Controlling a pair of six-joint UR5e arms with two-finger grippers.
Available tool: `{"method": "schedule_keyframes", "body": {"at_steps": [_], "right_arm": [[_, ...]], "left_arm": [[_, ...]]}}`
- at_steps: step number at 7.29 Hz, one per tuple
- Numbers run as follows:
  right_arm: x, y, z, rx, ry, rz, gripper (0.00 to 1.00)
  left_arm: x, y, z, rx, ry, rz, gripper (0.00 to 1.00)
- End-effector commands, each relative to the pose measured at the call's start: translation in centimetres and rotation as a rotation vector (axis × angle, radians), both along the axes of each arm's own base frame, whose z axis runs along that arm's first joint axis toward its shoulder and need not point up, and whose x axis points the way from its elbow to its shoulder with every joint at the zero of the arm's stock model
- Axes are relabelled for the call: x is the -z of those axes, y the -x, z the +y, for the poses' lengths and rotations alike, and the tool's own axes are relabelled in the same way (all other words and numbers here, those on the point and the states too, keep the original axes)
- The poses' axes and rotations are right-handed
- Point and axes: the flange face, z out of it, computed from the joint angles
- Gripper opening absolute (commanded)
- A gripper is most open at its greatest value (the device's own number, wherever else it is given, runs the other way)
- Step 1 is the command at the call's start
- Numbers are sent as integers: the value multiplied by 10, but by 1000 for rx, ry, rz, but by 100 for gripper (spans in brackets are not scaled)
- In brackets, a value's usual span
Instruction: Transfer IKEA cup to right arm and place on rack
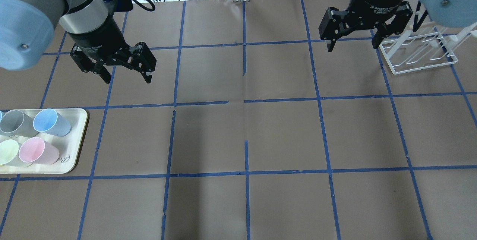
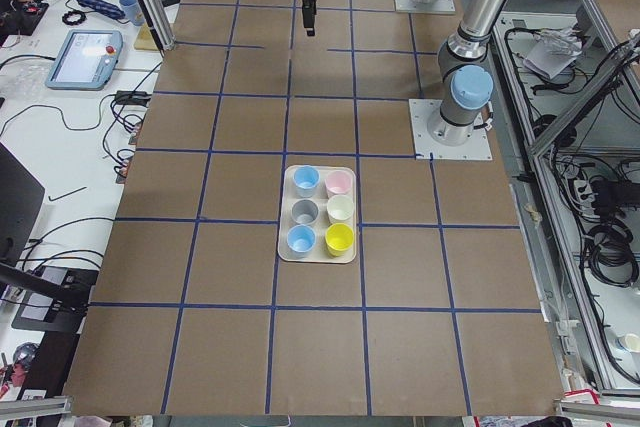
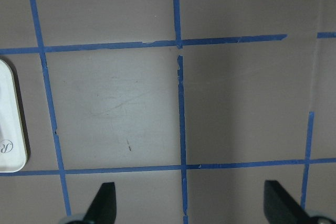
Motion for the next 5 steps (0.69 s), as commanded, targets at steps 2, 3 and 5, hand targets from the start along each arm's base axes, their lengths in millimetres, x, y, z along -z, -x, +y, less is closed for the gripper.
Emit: {"method": "schedule_keyframes", "body": {"at_steps": [2, 3, 5], "right_arm": [[1, -1, -1, 1, 2, -5, 100], [1, 0, 0, 3, -6, -3, 100], [-1, 1, -2, 3, 10, 2, 100]], "left_arm": [[-6, -1, -2, -3, 10, -2, 100], [-8, 1, -2, 1, 16, 6, 100], [-2, -2, -2, -3, 2, 3, 100]]}}
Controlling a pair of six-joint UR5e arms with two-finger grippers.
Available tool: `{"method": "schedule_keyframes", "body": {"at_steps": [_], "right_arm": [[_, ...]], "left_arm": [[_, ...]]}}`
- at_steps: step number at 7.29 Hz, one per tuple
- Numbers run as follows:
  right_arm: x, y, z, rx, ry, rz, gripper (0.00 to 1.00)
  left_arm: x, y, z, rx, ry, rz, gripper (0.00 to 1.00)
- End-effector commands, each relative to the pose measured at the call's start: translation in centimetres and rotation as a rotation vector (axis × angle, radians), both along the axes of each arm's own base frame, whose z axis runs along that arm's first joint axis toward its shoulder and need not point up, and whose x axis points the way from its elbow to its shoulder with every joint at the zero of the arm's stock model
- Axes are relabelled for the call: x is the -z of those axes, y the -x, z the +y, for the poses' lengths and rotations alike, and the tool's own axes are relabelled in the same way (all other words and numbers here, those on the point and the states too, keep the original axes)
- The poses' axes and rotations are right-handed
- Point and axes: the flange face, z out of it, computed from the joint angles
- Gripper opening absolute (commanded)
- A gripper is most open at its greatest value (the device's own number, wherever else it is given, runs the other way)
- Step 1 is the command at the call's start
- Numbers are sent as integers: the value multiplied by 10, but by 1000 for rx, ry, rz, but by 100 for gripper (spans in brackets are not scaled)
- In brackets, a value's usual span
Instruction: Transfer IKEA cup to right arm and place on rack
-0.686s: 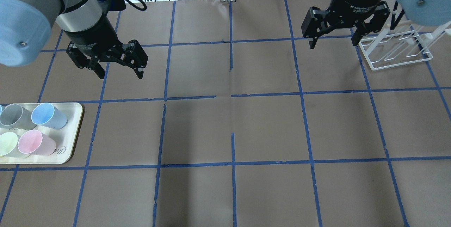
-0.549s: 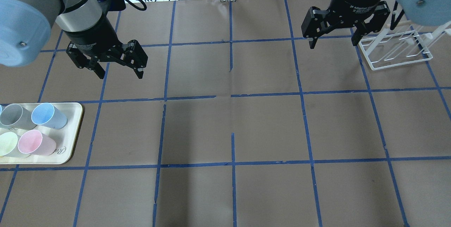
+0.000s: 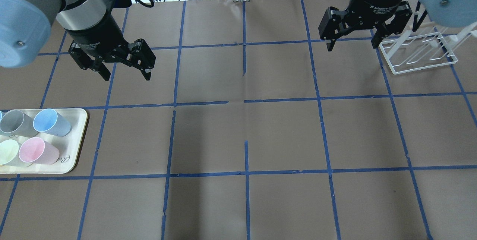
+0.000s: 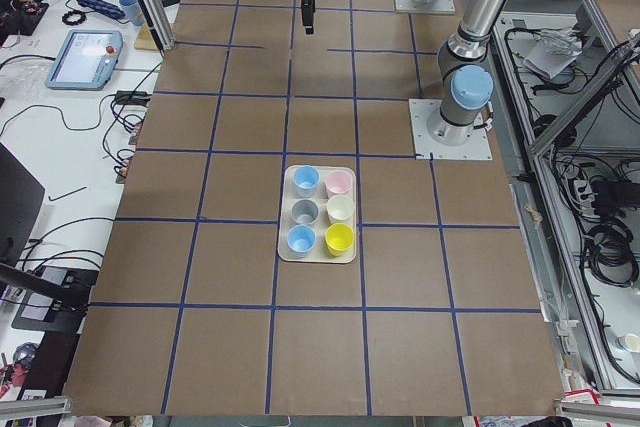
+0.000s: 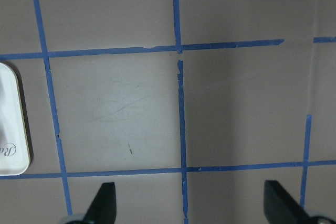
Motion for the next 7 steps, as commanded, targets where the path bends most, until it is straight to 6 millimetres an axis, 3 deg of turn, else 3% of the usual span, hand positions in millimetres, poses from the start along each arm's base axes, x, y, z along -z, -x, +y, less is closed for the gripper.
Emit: {"method": "schedule_keyframes", "body": {"at_steps": [1, 5, 6, 7], "right_arm": [[-2, 0, -1, 2, 9, 0, 100], [0, -1, -3, -5, 10, -10, 100], [0, -1, -3, -9, 10, -10, 100], [0, -1, -3, -11, 11, -10, 100]], "left_arm": [[3, -7, -2, -25, -6, 9, 100], [7, -51, -9, -97, -15, 7, 100], [13, -69, -15, -122, -25, -2, 100], [16, -100, -20, -124, -32, 8, 100]]}}
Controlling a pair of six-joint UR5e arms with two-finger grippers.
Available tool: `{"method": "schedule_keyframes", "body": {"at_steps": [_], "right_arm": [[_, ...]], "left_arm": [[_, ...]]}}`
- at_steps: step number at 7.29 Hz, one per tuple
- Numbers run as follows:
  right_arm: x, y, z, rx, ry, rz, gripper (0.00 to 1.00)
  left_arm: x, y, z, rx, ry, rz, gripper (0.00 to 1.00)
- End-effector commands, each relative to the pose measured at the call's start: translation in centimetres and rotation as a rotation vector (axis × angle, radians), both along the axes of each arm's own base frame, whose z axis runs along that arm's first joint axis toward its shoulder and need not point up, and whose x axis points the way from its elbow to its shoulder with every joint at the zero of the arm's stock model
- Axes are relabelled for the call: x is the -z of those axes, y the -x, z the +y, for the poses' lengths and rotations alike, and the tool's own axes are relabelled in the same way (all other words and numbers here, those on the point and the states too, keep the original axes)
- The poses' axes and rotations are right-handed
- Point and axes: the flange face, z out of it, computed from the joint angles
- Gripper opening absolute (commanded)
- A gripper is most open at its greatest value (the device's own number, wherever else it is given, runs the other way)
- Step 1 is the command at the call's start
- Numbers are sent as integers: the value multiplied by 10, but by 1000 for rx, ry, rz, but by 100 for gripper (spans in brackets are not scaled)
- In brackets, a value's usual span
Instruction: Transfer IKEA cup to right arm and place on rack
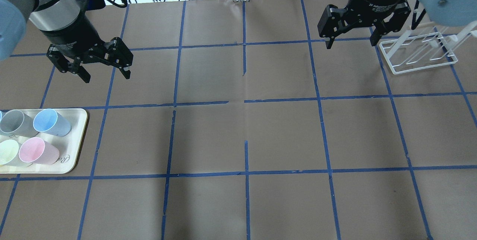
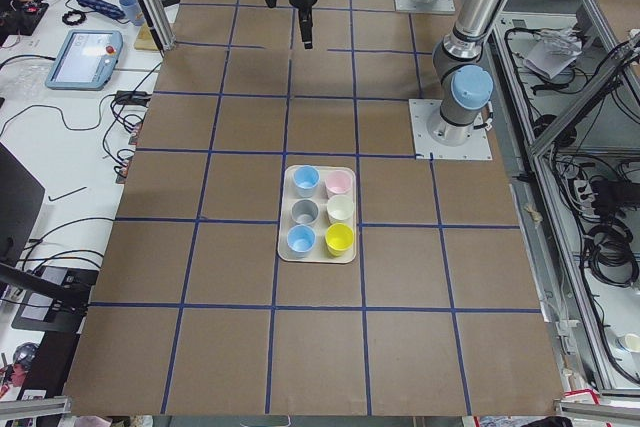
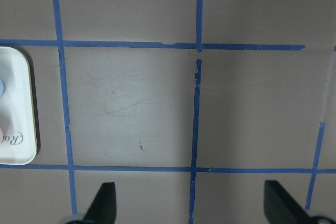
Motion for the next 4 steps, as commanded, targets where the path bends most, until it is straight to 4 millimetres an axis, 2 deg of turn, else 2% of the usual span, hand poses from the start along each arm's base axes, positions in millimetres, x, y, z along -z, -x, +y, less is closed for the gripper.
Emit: {"method": "schedule_keyframes", "body": {"at_steps": [1, 3, 4], "right_arm": [[0, 0, 0, -2, 0, 0, 100], [1, 0, 0, 7, -3, 0, 100], [1, 0, 0, 8, 0, -2, 100]], "left_arm": [[6, -64, -8, 29, -7, 16, 100], [16, -134, -2, 135, -20, 52, 100], [33, -168, 1, 187, 4, 51, 99]]}}
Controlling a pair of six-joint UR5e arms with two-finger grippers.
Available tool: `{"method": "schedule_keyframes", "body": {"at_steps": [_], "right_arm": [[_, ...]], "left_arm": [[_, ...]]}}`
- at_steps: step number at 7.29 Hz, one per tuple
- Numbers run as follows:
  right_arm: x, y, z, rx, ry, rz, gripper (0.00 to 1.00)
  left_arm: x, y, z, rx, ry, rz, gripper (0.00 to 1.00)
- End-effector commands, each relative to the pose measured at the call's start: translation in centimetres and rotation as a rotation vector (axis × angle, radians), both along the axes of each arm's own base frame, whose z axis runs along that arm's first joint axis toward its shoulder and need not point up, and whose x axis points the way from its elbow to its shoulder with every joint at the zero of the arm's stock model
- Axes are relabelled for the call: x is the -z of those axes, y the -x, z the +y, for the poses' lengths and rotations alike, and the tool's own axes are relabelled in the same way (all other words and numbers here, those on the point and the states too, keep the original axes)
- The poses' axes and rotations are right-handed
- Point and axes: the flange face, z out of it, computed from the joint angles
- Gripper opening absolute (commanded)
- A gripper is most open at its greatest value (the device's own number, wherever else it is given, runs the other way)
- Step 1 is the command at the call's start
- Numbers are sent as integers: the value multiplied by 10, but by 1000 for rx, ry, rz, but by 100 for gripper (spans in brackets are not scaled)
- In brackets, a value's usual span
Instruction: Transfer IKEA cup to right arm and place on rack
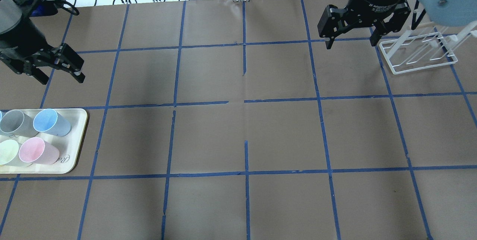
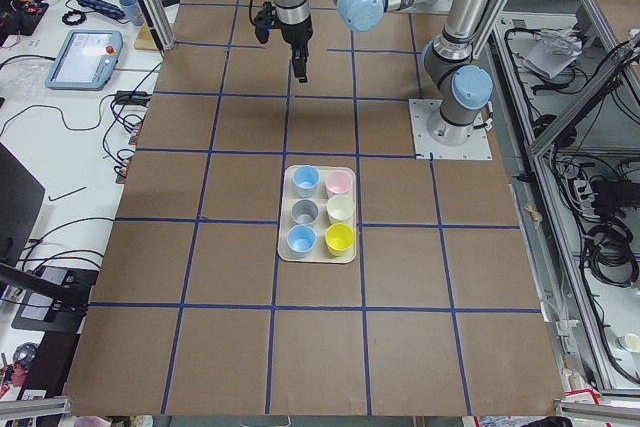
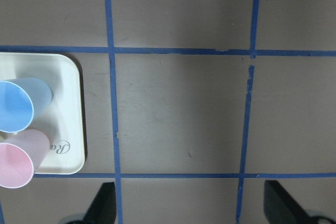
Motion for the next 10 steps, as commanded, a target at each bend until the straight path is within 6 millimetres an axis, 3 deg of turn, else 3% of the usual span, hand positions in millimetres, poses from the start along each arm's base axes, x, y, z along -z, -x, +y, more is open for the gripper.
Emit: {"method": "schedule_keyframes", "body": {"at_steps": [1, 3, 5, 10], "right_arm": [[0, -1, 0, 3, 0, -1, 100], [0, -1, 0, 3, 0, -1, 100], [0, -1, 0, 3, -2, 0, 100], [0, -1, 0, -2, 0, 0, 100]], "left_arm": [[37, -74, 12, 142, 61, -2, 100], [75, -114, 31, 282, 96, -9, 100], [113, -143, 46, 329, 109, -17, 93], [159, -179, 28, 397, 130, -32, 88]]}}
